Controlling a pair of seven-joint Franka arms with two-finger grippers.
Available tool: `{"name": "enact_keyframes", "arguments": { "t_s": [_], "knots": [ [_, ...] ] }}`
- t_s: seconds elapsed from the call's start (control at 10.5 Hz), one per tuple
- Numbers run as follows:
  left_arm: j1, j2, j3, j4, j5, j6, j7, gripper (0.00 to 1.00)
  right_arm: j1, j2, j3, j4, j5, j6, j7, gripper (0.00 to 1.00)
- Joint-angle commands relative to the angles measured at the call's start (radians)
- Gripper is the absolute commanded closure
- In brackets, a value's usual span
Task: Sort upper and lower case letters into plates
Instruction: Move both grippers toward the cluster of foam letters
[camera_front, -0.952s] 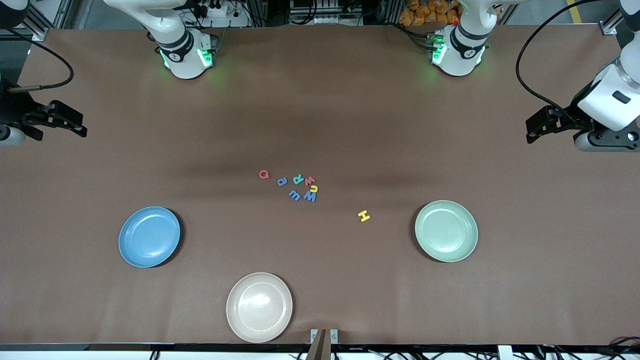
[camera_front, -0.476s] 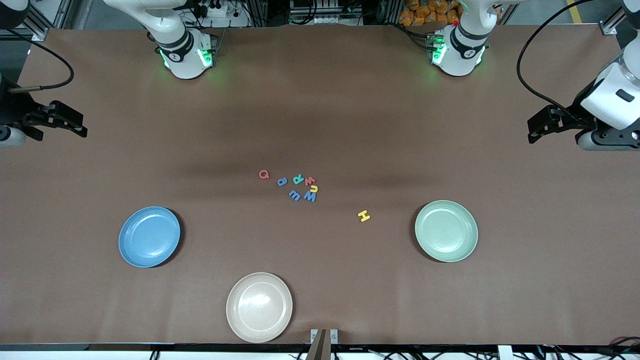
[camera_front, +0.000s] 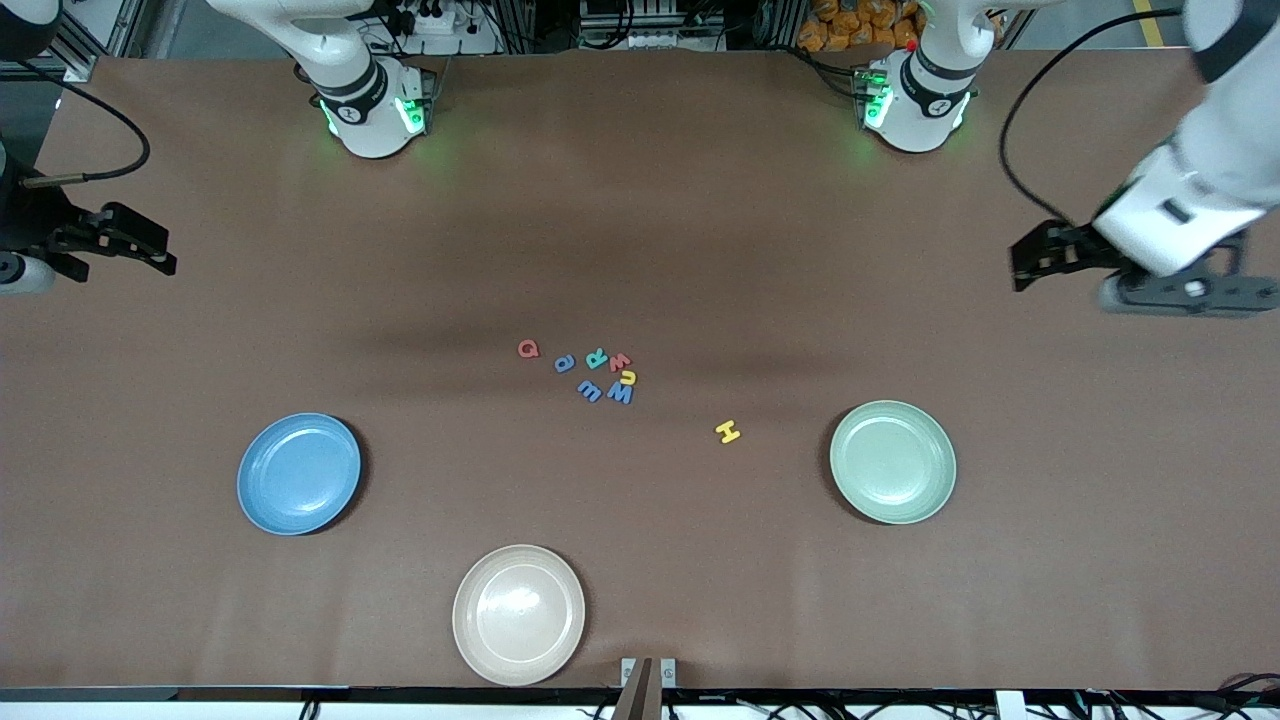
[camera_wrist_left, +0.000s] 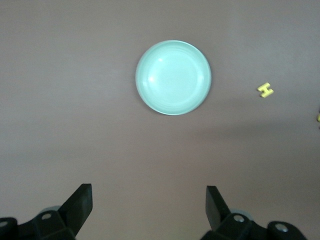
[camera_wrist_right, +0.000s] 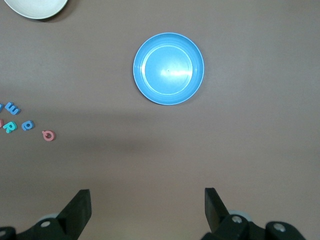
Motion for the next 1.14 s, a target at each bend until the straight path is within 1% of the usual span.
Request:
{"name": "enact_keyframes", "arguments": {
  "t_s": [0.0,0.1,0.19,0.29,0.38,0.57,0.67,0.86,0.95,1.05],
  "knots": [
    [-0.102,0.080,-0.011,0.007,-0.021,0.074,-0.105,0.00,-0.018,-0.004,0.012,-0.014,0.022,0.006,-0.017,0.00],
    [-0.178,0.117,-0.009,0.008,-0.015,0.110,-0.209,0.00,-0.018,0.007,0.012,-0.017,0.022,0.006,-0.017,0.00],
    [-0.233,0.158,-0.009,0.008,-0.011,0.156,-0.310,0.00,-0.012,0.022,0.013,-0.017,0.030,0.007,-0.017,0.00],
    [-0.293,0.201,-0.009,0.010,-0.010,0.205,-0.380,0.00,-0.008,0.046,0.013,-0.017,0.071,0.019,-0.017,0.00],
    [-0.335,0.240,-0.009,0.013,-0.011,0.252,-0.436,0.00,-0.002,0.080,0.015,-0.021,0.087,0.032,-0.017,0.00],
    [-0.436,0.324,-0.008,0.020,-0.014,0.309,-0.584,0.00,0.069,0.125,0.017,-0.061,0.087,0.085,-0.014,0.00],
    [-0.456,0.367,-0.009,0.042,-0.014,0.347,-0.619,0.00,0.098,0.146,0.017,-0.081,0.087,0.149,-0.013,0.00],
    [-0.533,0.474,-0.006,0.115,-0.014,0.386,-0.642,0.00,0.165,0.212,0.017,-0.081,0.088,0.205,-0.013,0.00],
    [-0.562,0.520,-0.005,0.147,-0.013,0.426,-0.629,0.00,0.211,0.244,0.017,-0.081,0.087,0.223,-0.011,0.00],
    [-0.594,0.559,-0.003,0.158,-0.011,0.504,-0.620,0.00,0.250,0.276,0.017,-0.081,0.087,0.265,-0.011,0.00]
  ]
}}
